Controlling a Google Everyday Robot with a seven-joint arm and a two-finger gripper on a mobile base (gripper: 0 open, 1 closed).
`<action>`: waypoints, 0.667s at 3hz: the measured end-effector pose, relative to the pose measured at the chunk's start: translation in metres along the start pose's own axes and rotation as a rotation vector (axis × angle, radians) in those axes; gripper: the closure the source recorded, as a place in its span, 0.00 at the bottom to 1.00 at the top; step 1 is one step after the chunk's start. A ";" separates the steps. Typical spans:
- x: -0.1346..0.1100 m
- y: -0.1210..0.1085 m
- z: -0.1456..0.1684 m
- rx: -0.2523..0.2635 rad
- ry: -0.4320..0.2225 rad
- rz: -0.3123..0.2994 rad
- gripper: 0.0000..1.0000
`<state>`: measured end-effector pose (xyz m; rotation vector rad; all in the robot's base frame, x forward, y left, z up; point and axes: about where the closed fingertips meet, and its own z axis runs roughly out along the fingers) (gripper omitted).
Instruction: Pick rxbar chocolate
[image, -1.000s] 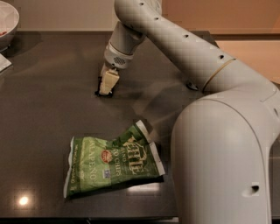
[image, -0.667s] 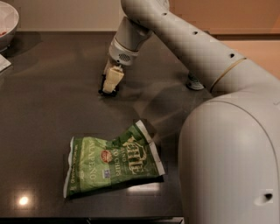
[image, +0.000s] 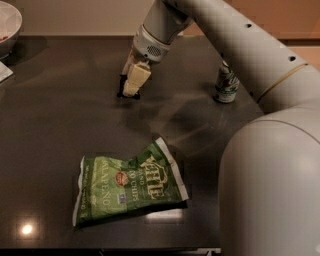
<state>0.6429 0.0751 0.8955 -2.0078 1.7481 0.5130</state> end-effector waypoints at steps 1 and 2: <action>-0.009 0.004 -0.031 -0.004 -0.041 -0.018 1.00; -0.009 0.004 -0.031 -0.004 -0.041 -0.018 1.00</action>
Offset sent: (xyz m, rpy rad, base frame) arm -0.0051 -0.0089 0.0248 0.0321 0.0006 0.0173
